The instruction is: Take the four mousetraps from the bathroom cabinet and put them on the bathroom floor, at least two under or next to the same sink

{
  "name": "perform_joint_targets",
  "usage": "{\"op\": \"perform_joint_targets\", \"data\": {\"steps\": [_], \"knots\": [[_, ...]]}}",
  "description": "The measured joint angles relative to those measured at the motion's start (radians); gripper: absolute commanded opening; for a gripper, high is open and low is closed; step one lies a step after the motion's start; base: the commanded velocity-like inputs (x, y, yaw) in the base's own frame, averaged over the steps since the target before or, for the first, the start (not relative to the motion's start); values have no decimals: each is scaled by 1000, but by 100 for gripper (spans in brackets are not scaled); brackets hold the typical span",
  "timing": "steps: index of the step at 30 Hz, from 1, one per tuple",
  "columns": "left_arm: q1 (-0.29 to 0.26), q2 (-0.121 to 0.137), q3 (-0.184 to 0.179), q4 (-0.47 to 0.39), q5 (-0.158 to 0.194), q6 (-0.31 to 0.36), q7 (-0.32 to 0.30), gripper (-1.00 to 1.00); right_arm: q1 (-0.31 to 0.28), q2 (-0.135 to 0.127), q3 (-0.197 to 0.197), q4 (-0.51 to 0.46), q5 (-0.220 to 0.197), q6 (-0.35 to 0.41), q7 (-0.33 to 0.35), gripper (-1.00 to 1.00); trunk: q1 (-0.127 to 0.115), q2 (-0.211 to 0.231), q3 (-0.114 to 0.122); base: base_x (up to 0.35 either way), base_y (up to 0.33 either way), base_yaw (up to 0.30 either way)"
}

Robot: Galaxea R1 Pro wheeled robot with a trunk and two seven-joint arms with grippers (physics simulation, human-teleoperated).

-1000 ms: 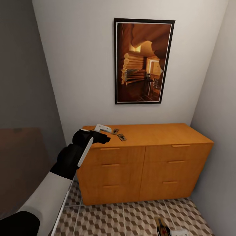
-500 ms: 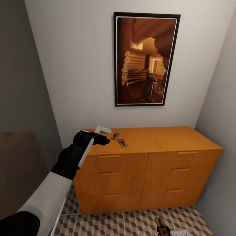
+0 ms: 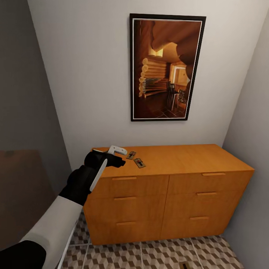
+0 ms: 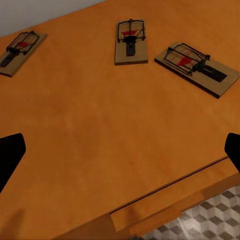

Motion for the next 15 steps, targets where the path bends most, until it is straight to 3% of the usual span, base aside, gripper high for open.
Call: {"op": "perform_joint_targets", "data": {"steps": [11,15], "knots": [[0,0,0,0,0,0,-1,100,61,0,0,0,0,48,0,-100,0,0,0,0,0,0],[0,0,0,0,0,0,-2,100,70,1,0,0,0,99,2,-100,0,0,0,6,0,0]]}}
